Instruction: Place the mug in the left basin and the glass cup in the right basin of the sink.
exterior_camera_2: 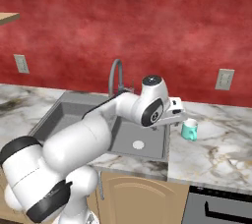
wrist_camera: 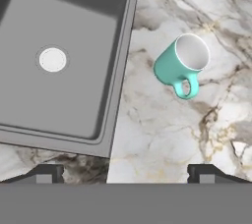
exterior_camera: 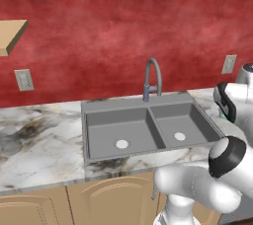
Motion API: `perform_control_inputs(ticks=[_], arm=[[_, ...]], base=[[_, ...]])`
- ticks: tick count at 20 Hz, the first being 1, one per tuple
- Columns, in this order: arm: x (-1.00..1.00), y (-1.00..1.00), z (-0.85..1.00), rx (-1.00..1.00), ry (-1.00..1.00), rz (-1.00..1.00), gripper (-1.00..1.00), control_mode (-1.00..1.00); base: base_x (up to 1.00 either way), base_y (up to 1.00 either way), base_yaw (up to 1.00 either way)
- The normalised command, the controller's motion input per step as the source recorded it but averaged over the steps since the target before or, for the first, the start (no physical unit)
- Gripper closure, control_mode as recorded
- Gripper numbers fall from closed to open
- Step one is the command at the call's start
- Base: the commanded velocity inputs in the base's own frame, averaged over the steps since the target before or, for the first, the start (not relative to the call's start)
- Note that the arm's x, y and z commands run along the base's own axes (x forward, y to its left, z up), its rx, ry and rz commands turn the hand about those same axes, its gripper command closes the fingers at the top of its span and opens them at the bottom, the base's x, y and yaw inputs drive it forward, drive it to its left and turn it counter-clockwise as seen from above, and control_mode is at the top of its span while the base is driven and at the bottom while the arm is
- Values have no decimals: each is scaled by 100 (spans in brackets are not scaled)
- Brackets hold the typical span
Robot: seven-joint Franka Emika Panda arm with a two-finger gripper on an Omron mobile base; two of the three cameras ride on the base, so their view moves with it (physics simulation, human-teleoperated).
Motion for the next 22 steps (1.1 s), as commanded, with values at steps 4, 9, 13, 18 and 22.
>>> perform_control_inputs(ticks=[4,9,13,18,22], arm=[[18,-36,-15,1,0,0,-100,-100],[20,-36,-17,6,0,0,-100,-100],[23,-36,-19,10,0,0,-100,-100],[28,-41,-18,16,0,0,-100,-100],[30,-36,-18,12,0,0,-100,-100]], base=[[0,0,0],[0,0,0],[0,0,0],[0,0,0],[0,0,0]])
